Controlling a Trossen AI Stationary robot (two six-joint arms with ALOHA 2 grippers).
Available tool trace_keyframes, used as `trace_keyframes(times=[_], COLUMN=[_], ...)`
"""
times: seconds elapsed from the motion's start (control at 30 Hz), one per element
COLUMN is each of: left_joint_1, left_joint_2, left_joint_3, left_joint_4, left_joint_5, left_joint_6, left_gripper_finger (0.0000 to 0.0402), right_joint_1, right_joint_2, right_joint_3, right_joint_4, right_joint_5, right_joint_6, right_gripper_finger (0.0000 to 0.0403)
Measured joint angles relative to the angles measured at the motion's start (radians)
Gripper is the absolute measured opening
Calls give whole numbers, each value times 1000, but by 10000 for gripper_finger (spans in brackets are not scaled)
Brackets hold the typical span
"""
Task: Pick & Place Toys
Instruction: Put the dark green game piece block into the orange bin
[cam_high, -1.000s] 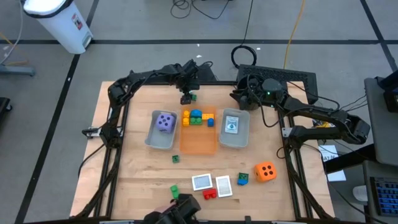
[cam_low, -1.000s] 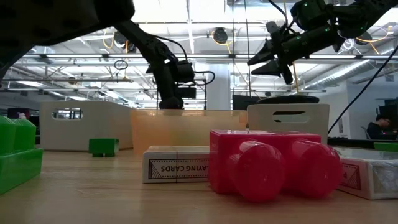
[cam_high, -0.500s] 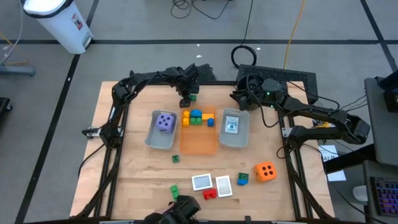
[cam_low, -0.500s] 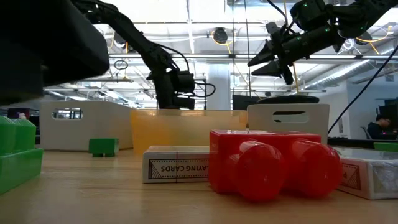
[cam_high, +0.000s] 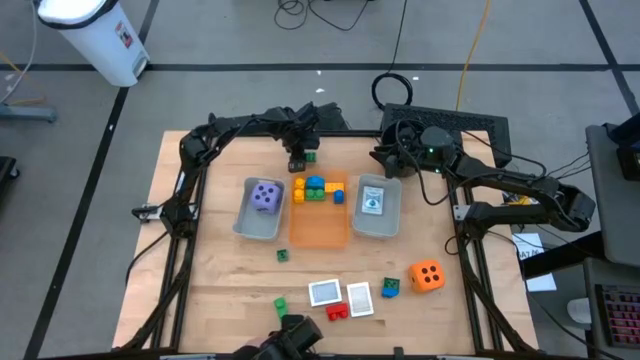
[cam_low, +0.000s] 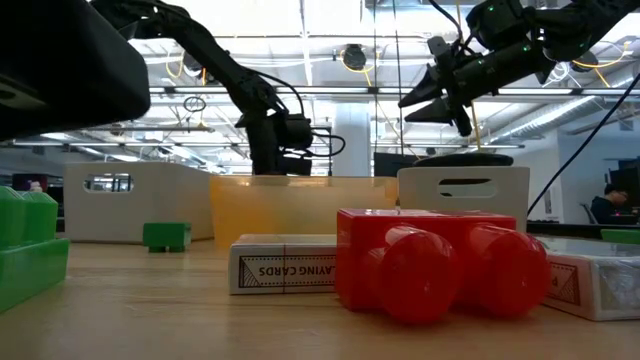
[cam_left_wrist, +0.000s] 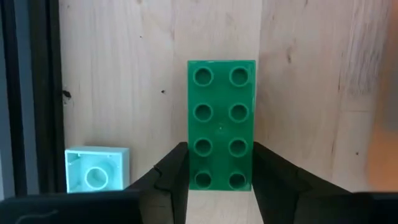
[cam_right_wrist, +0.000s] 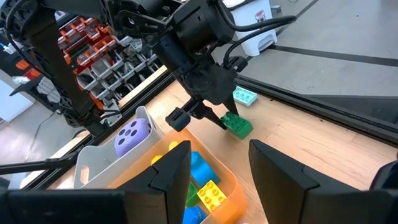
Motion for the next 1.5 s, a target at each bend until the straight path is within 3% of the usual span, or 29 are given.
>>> trace_keyframes(times=[0.23, 0.7, 0.87, 1.07, 1.23, 1.5], left_joint_1=[-2, -49, -98, -176, -287, -493], left_joint_2=[0, -2, -114, -198, -227, -219], left_joint_3=[104, 723, 682, 681, 681, 610], left_joint_4=[-51, -383, -460, -644, -716, -650], left_joint_5=[4, 76, 90, 68, -21, -78], left_joint_6=[-117, -231, -252, -415, -581, -786], left_gripper_finger=[137, 137, 137, 137, 137, 137], right_joint_1=[0, 0, 0, 1, 1, 1], right_joint_2=[0, 0, -1, -1, -1, -1], right_joint_3=[0, 0, 0, 0, 0, 0], right_joint_4=[-12, -11, -7, -8, -8, -23], right_joint_5=[-1, -20, -130, -258, -266, -266], right_joint_6=[2, 44, 45, 45, 45, 44], right_gripper_finger=[157, 157, 157, 157, 157, 157])
